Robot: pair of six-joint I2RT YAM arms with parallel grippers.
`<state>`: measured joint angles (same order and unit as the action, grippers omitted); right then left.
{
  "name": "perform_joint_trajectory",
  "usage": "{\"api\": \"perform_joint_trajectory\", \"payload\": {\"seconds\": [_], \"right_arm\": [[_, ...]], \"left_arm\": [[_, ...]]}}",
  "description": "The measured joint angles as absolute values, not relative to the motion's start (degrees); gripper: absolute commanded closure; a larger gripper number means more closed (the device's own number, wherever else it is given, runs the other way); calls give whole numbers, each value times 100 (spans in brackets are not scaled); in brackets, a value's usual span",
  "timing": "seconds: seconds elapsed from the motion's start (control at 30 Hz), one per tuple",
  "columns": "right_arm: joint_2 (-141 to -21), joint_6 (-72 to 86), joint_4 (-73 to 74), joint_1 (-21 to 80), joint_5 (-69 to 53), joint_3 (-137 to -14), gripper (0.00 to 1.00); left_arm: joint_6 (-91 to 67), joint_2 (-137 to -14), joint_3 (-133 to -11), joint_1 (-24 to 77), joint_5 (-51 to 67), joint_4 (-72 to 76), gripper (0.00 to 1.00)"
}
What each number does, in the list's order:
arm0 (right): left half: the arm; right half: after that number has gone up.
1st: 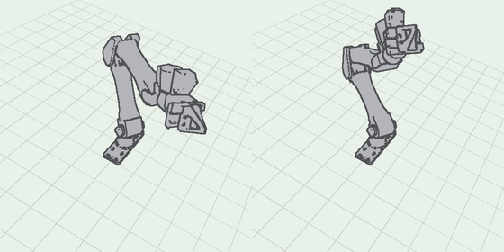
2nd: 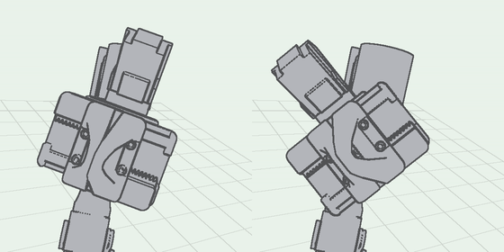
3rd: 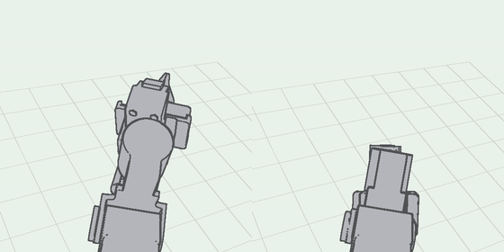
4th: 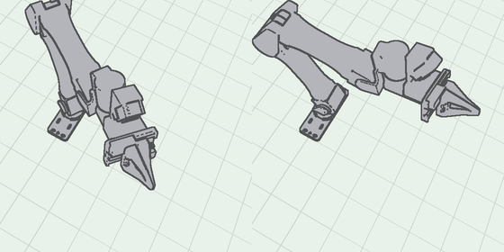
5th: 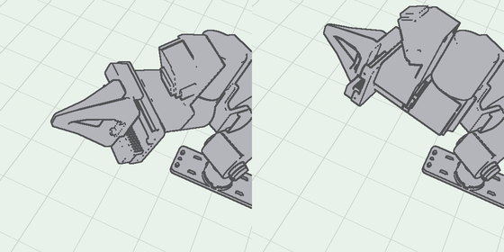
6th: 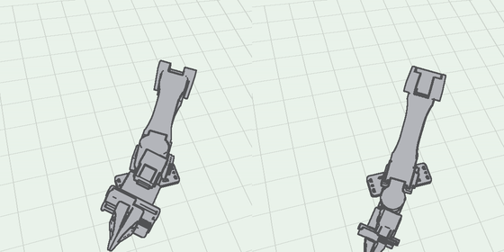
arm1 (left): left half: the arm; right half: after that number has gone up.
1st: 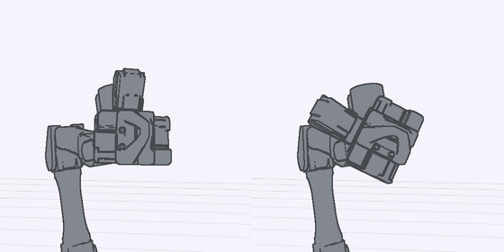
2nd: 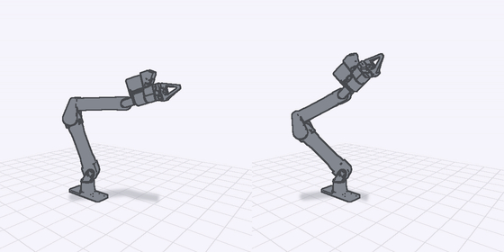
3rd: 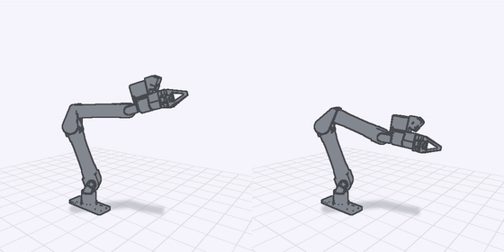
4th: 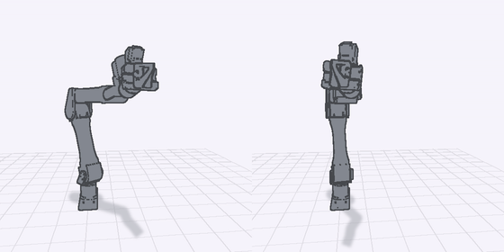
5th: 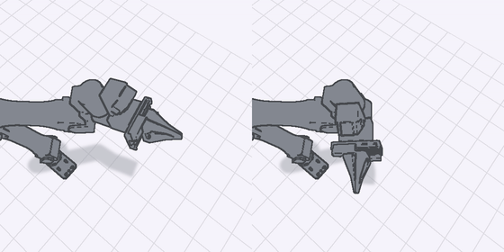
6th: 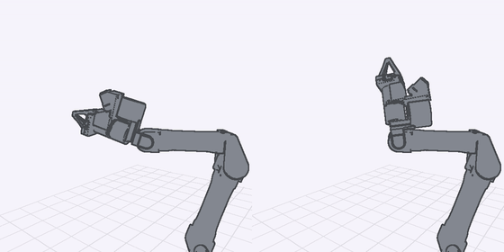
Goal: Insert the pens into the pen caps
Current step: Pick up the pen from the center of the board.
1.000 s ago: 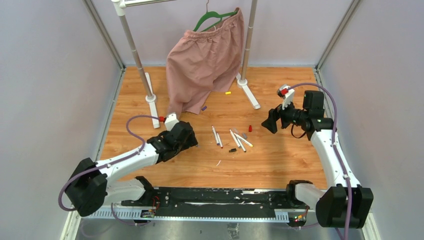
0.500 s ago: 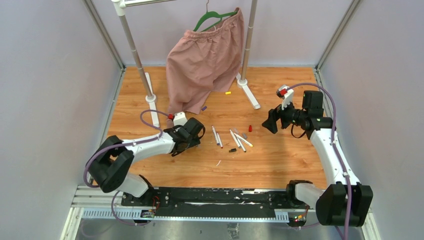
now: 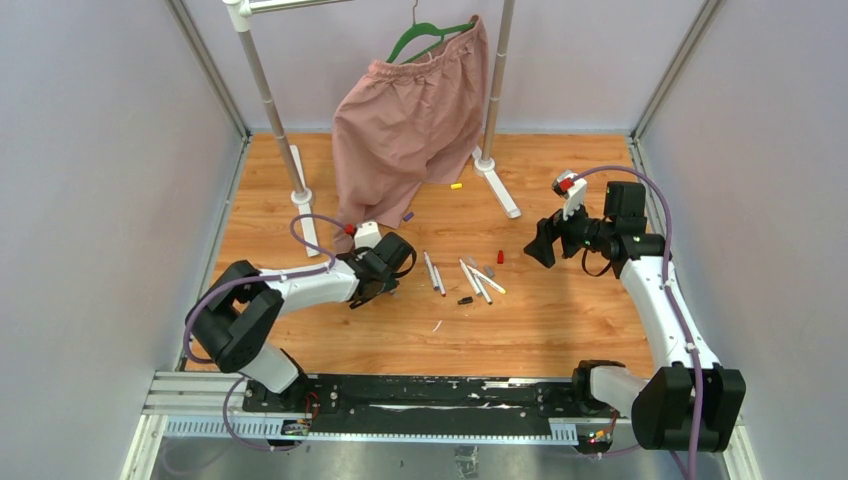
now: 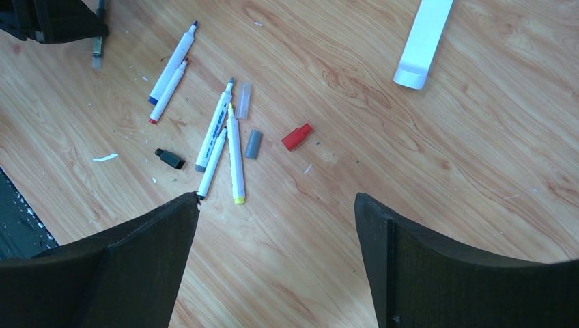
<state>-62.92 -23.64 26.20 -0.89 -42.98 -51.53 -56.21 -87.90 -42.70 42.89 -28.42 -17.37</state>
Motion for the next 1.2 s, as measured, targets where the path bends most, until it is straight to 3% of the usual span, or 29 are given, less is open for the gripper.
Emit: {"api": "perform_joint_trajectory", "payload": {"seconds": [0.47, 0.87, 1.2], "right_arm": [[-6329, -2364, 2635, -89, -4346, -5151, 11], [-6414, -2338, 2661, -89, -4740, -5153, 13], [-6451, -1946, 2561, -89, -5487, -5142, 14]], "left_arm": [[-5019, -8746, -4132, 4289, -2672, -1374, 99], [-4064, -8088, -3544, 4289, -1863, -943, 100], [-3361, -7122, -2679, 4289, -587, 480, 100]]}}
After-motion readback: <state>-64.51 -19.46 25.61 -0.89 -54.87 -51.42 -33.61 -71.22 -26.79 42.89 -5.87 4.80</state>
